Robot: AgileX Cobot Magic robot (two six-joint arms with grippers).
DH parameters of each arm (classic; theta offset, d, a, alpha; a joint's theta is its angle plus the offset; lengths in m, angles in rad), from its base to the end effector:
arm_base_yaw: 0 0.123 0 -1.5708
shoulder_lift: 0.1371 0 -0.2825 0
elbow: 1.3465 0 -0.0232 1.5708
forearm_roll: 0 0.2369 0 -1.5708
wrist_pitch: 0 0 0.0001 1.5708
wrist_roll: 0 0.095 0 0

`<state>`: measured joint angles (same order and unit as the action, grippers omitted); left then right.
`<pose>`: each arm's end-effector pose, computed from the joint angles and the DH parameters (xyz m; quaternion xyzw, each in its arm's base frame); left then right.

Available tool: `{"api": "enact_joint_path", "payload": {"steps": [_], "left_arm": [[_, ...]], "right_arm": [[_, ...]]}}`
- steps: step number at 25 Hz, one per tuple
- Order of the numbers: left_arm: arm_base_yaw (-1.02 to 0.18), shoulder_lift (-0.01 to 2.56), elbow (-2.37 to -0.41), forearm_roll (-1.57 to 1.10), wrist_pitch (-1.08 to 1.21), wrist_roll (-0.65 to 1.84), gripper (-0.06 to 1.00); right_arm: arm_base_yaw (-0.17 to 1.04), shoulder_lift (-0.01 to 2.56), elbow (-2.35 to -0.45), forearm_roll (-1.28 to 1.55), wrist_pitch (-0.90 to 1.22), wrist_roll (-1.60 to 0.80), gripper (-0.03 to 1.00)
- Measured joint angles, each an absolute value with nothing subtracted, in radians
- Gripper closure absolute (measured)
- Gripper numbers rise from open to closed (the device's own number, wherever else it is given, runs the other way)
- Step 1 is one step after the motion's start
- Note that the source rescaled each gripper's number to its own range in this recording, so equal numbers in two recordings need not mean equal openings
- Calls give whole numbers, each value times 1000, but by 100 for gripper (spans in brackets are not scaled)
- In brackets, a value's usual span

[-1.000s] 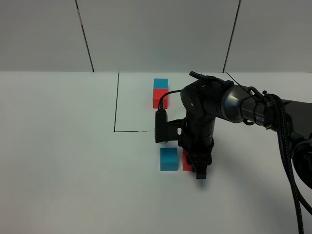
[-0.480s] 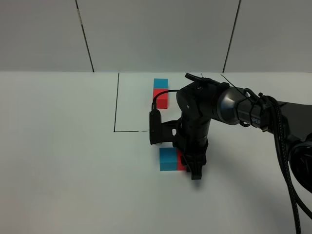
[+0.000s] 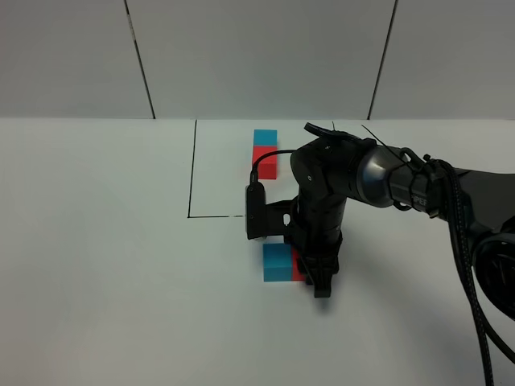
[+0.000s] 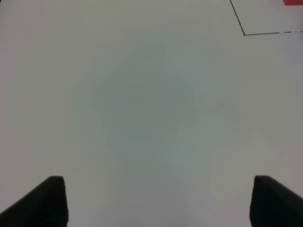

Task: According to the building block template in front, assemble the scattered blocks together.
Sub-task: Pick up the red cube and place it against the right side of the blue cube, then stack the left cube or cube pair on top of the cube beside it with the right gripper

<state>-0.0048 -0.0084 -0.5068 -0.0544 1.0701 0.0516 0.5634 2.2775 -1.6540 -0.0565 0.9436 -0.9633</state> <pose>-0.0134 -0.0045 0.2698 0.0254 0.8510 -0.0149 0.5243 0.3702 0.2287 0.1151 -0.7016 0.7108 -0.0322 0.0398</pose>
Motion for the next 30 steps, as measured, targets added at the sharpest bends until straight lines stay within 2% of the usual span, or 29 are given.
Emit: {"api": "enact_joint_path", "payload": {"steps": [11, 13, 16, 19, 20, 25, 30], "left_arm": [[-5, -8, -507, -54, 1070, 52, 30], [-5, -8, -507, -54, 1070, 52, 30], [-5, -8, -507, -54, 1070, 52, 30], [-5, -8, -507, -54, 1070, 52, 30], [-5, -8, -507, -54, 1070, 52, 30], [-5, -8, -507, -54, 1070, 52, 30], [-5, -8, -507, -54, 1070, 52, 30]], "right_arm": [[542, 2260, -1651, -12, 947, -919, 95], [533, 2232, -1651, 0, 948, -903, 85], [521, 2176, -1651, 0, 955, -866, 48], [512, 2112, -1651, 0, 969, -807, 5], [509, 2085, -1651, 0, 974, -785, -2], [462, 1895, -1651, 6, 995, -663, -3], [311, 1644, -1651, 0, 1033, -463, -3]]}}
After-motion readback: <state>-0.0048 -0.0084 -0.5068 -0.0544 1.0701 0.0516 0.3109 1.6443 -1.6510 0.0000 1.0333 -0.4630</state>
